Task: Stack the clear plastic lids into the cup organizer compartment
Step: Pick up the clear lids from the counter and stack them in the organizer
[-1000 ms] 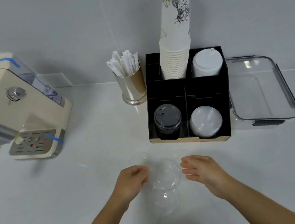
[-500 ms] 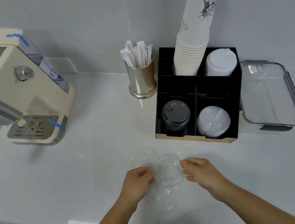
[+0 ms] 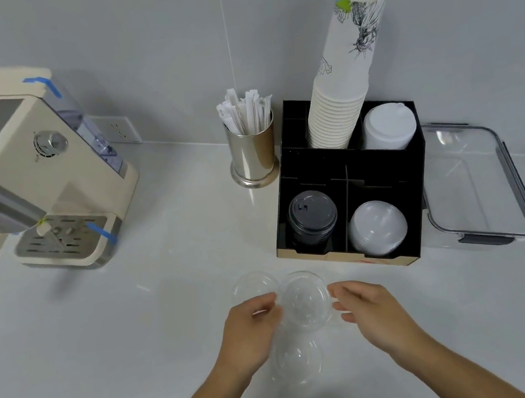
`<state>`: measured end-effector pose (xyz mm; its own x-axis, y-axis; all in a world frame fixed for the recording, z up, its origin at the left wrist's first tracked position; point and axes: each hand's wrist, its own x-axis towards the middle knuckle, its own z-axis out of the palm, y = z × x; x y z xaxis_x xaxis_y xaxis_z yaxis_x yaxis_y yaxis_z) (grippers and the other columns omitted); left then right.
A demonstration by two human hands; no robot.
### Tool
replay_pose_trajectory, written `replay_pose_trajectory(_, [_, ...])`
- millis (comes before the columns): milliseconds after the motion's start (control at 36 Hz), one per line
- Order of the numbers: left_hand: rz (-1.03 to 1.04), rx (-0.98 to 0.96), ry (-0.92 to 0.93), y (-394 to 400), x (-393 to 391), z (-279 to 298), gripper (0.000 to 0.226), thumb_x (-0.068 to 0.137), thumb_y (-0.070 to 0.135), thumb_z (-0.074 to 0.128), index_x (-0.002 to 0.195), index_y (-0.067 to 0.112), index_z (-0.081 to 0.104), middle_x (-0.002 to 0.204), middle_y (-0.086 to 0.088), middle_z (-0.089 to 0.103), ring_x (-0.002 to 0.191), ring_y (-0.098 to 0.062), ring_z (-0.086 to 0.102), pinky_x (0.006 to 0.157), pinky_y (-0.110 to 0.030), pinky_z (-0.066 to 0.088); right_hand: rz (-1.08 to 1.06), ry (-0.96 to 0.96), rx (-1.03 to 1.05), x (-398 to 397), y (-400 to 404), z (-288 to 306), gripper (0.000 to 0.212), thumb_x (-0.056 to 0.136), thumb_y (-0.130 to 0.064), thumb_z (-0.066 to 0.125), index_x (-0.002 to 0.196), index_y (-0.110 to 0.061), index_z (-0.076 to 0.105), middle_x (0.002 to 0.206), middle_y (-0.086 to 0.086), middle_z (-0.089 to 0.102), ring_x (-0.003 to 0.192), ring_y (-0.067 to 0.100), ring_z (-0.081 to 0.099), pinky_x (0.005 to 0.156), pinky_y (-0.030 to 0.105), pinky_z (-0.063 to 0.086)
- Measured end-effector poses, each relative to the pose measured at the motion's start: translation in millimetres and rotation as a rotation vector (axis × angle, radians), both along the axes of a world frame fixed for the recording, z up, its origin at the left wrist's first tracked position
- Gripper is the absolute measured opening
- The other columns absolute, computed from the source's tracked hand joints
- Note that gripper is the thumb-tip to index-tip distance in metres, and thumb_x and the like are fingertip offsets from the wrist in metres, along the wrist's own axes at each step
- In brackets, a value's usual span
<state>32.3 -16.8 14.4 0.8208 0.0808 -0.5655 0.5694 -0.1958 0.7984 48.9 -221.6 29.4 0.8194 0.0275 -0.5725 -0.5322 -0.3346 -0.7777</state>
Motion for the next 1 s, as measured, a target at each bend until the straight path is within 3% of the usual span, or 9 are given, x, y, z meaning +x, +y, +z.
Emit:
replay_pose_trajectory(111, [0.045, 0.003, -0.009, -8, 7, 12, 0.028, 0.089, 0.014, 0.066, 0.115, 0.017, 0.076, 0.115, 0.004, 0.074, 0.104, -0.011, 0.070, 0.093, -0.028, 0.055, -0.017, -0.054, -0.003, 4, -7, 7, 0.035, 0.096, -0.035, 0.052, 0.077, -0.055, 0.073, 0.090, -0.026, 0.073, 0.096, 0.006, 0.069, 0.083, 0.021, 0.052])
replay_pose_trajectory(222, [0.049, -0.015, -0.101, -16, 13, 22, 0.029, 0.089, 0.006, 0.065, 0.089, 0.032, 0.078, 0.083, 0.022, 0.076, 0.077, 0.007, 0.068, 0.064, -0.004, 0.047, -0.015, -0.107, -0.017, 8, -13, 16, 0.031, 0.095, -0.039, 0.050, 0.085, -0.060, 0.070, 0.095, -0.027, 0.072, 0.096, 0.004, 0.068, 0.090, 0.029, 0.055])
replay_pose_trajectory(278, [0.059, -0.019, -0.120, -19, 17, 26, 0.043, 0.088, 0.003, 0.066, 0.074, 0.043, 0.074, 0.079, 0.032, 0.074, 0.076, 0.013, 0.068, 0.062, -0.001, 0.047, -0.017, -0.137, -0.029, 10, -17, 20, 0.028, 0.094, -0.038, 0.051, 0.086, -0.055, 0.072, 0.100, -0.011, 0.071, 0.098, 0.016, 0.069, 0.093, 0.041, 0.056])
replay_pose_trajectory(361, [0.059, -0.021, -0.132, -29, 22, 33, 0.037, 0.090, 0.005, 0.066, 0.080, 0.039, 0.077, 0.086, 0.026, 0.076, 0.079, 0.009, 0.069, 0.068, -0.005, 0.050, -0.019, -0.166, -0.026, 11, -26, 22, 0.024, 0.090, -0.041, 0.051, 0.097, -0.039, 0.074, 0.103, 0.005, 0.071, 0.102, 0.026, 0.065, 0.093, 0.051, 0.054])
replay_pose_trajectory(472, [0.063, -0.057, -0.139, -46, 29, 41, 0.027, 0.092, 0.008, 0.063, 0.089, 0.027, 0.082, 0.090, 0.005, 0.080, 0.091, -0.018, 0.072, 0.090, -0.033, 0.059, -0.062, -0.206, -0.054, 14, -41, 25, 0.024, 0.094, -0.031, 0.055, 0.099, -0.044, 0.074, 0.092, -0.019, 0.074, 0.094, 0.004, 0.067, 0.090, 0.031, 0.054])
replay_pose_trajectory(611, [0.023, -0.093, -0.145, -69, 35, 47, 0.039, 0.093, 0.013, 0.063, 0.078, 0.044, 0.081, 0.085, 0.013, 0.079, 0.092, -0.020, 0.073, 0.093, -0.034, 0.058, -0.089, -0.242, -0.122, 19, -57, 27, 0.018, 0.092, -0.029, 0.062, 0.104, -0.041, 0.069, 0.105, -0.019, 0.069, 0.102, -0.007, 0.061, 0.070, 0.005, 0.043])
replay_pose_trajectory(750, [0.036, -0.168, -0.106, -91, 45, 50, 0.039, 0.095, 0.012, 0.060, 0.075, 0.039, 0.080, 0.085, 0.011, 0.078, 0.086, -0.010, 0.073, 0.084, -0.025, 0.060, -0.051, -0.282, -0.246, 30, -69, 32, 0.046, 0.088, -0.036, 0.066, 0.133, -0.032, 0.057, 0.121, -0.016, 0.057, 0.105, 0.002, 0.059, 0.075, 0.008, 0.040])
replay_pose_trajectory(889, [0.073, -0.228, -0.069, -109, 56, 47, 0.028, 0.100, 0.009, 0.052, 0.099, 0.025, 0.075, 0.093, 0.008, 0.076, 0.090, -0.008, 0.073, 0.071, -0.014, 0.055, 0.014, -0.344, -0.350, 46, -79, 30, 0.064, 0.083, -0.035, 0.071, 0.141, -0.021, 0.051, 0.138, -0.008, 0.051, 0.119, 0.009, 0.053, 0.097, 0.023, 0.044])
replay_pose_trajectory(1000, [0.032, -0.278, -0.053, -116, 63, 52, 0.053, 0.101, 0.007, 0.044, 0.079, 0.038, 0.081, 0.080, 0.015, 0.078, 0.086, -0.003, 0.072, 0.069, -0.011, 0.055, 0.103, -0.381, -0.393, 58, -85, 25, 0.076, 0.076, -0.041, 0.076, 0.143, -0.019, 0.047, 0.141, -0.009, 0.046, 0.118, 0.004, 0.045, 0.097, 0.021, 0.038])
